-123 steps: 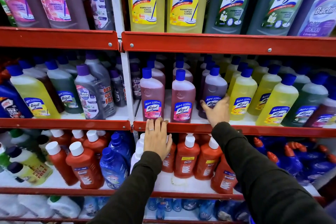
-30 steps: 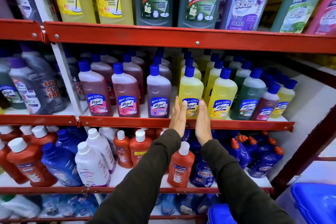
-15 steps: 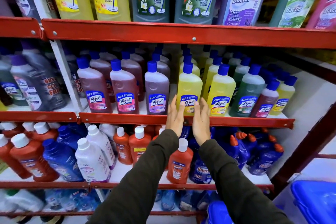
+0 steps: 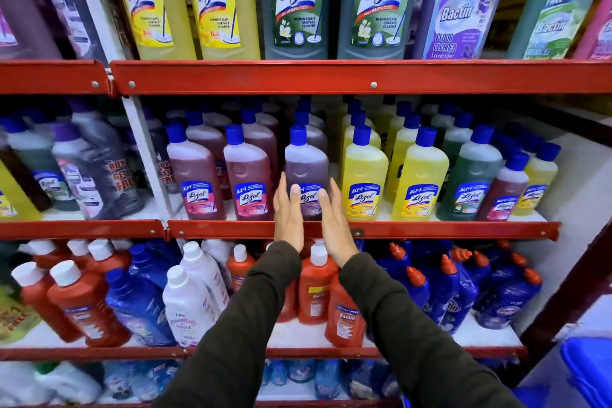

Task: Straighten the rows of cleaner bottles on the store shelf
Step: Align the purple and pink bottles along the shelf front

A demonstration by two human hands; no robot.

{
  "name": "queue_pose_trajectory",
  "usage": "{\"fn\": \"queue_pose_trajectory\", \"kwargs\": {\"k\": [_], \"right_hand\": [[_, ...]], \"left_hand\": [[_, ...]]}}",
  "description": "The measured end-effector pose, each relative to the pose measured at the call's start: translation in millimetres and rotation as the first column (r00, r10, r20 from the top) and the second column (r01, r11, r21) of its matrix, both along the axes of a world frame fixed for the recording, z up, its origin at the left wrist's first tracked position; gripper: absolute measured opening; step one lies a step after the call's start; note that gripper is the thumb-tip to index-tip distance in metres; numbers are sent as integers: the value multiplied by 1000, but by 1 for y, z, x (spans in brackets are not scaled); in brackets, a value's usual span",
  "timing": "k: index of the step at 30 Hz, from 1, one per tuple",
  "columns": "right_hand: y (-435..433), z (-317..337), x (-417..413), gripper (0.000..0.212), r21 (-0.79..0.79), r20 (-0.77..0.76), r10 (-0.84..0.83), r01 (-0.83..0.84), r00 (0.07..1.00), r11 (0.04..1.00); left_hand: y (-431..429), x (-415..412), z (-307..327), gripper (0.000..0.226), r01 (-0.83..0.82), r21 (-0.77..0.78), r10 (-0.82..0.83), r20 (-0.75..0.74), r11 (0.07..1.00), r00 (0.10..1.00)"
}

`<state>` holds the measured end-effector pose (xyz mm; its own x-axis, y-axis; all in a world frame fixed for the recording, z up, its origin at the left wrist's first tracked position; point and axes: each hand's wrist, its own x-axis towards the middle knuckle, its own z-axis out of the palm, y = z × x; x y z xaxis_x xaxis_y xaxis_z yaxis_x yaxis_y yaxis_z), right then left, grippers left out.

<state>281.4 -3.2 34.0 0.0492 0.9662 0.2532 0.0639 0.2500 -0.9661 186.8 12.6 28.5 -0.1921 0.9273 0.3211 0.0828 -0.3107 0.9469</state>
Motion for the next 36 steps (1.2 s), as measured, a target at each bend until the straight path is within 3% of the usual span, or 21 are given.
{"fn": "queue_pose_trajectory", "kwargs": {"k": [4,8,12,15,17,19,22,24,29,36], "right_hand": [[2,-8,-2,63,28,-24,-40,41,999,999],[2,-6,-2,57,32,-23,-54,55,998,998],[4,-8,-3,60,41,-8,-52,52,999,998],[7,-15,-9,60,69,10,-182,181,983,981],[5,-16,-18,44,159,-19,-335,334,942,929],[2,-16,-31,28,242,-63,-414,416,908,877],[1,-14,-59,33,258,-20,-256,252,966,933],[0,-11,-77,44,189,45,-105,95,993,977],[2,3,-104,57,-28,34,57,-56,998,998],[2,-6,-107,63,-35,40,11,-10,999,999]], "left_hand": [[1,-3,3,78,75,-39,-76,-28,996,997],[-1,-1,7,64,80,-34,-82,-42,996,996],[0,-9,2,68,123,-14,-124,-76,992,989],[-2,-17,-4,66,160,-34,-161,-59,987,985],[-6,-26,-7,59,97,54,-94,-48,994,994],[-10,-37,-6,48,-54,184,73,-98,981,992],[-8,-58,4,46,-311,319,365,-124,895,923],[-2,-70,8,55,-372,268,409,-94,889,908],[10,-101,3,68,-124,59,123,9,991,992],[12,-110,-1,77,-22,-53,20,-42,998,999]]}}
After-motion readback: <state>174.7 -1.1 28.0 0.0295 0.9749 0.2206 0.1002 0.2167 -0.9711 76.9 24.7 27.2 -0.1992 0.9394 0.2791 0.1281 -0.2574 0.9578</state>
